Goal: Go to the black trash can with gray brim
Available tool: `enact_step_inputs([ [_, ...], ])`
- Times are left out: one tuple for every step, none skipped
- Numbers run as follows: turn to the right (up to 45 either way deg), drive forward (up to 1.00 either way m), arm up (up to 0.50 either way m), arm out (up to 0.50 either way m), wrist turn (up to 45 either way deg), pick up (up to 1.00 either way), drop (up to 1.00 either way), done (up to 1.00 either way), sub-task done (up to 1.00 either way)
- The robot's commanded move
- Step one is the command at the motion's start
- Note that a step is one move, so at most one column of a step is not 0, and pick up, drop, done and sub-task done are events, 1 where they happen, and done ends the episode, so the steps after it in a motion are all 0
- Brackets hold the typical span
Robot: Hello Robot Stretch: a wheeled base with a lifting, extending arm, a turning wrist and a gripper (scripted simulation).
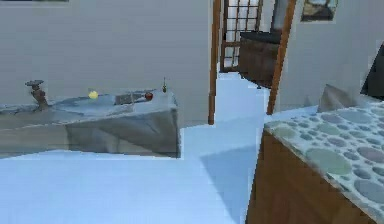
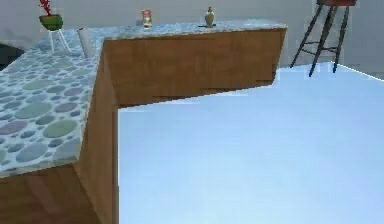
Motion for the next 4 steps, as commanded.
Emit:
enact_step_inputs([
  [0.0, 1.0, 0.0, 0.0, 0.0, 0.0, 0.0, 0.0, 0.0],
  [-21.0, 0.0, 0.0, 0.0, 0.0, 0.0, 0.0, 0.0, 0.0],
  [0.0, 0.05, 0.0, 0.0, 0.0, 0.0, 0.0, 0.0, 0.0],
  [45.0, 0.0, 0.0, 0.0, 0.0, 0.0, 0.0, 0.0, 0.0],
])
